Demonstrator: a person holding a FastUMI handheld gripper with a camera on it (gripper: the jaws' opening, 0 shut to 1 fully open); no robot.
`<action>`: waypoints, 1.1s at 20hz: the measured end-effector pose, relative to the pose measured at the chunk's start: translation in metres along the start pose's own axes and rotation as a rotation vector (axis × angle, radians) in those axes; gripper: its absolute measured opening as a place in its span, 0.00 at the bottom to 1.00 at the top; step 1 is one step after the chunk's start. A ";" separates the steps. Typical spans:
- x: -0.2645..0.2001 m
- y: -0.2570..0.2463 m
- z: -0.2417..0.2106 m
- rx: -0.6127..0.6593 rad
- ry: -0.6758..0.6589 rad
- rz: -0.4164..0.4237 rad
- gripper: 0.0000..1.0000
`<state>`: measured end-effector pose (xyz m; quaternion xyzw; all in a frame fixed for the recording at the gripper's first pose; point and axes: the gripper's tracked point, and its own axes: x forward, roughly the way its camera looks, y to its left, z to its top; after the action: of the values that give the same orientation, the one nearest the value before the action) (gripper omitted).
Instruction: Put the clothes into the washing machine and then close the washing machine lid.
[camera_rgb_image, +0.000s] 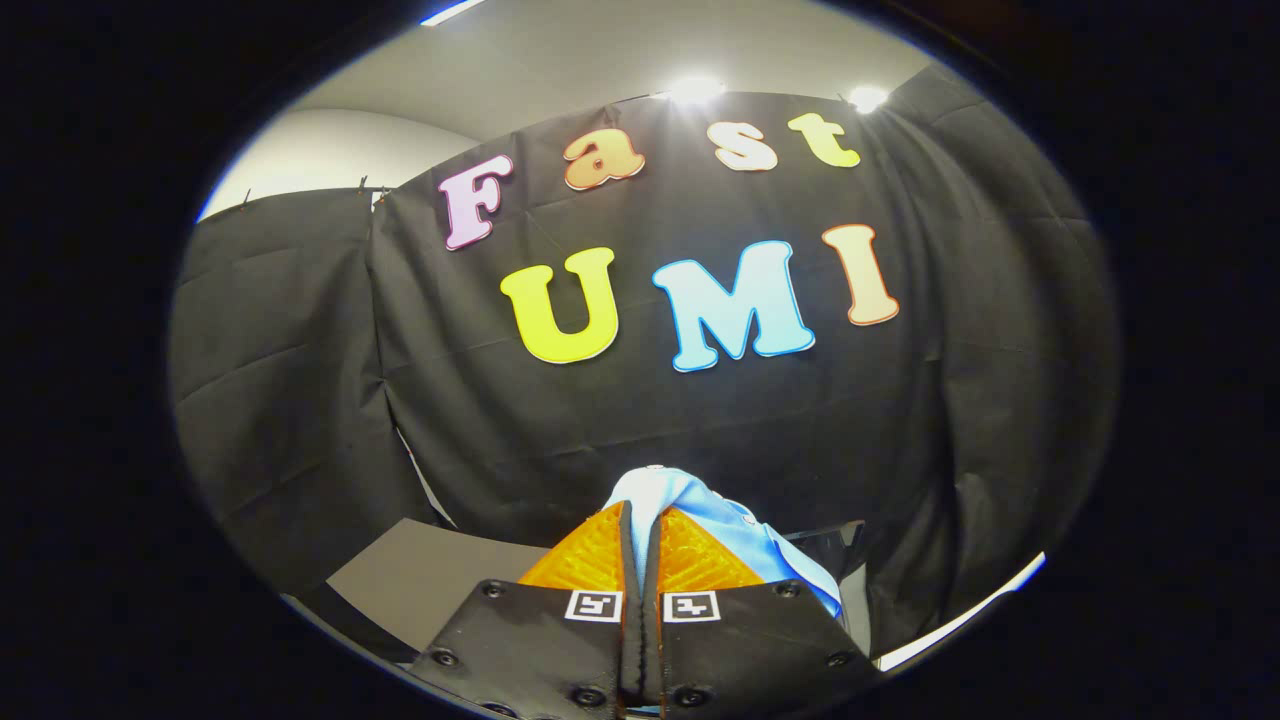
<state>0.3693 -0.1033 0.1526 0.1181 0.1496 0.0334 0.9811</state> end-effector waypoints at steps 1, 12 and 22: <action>0.000 -0.006 -0.004 0.002 0.006 -0.010 0.01; 0.028 -0.048 -0.114 -0.008 0.169 -0.077 0.01; 0.085 -0.088 -0.241 -0.025 0.352 -0.142 0.01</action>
<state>0.3800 -0.1271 -0.1162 0.0873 0.3264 -0.0141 0.9411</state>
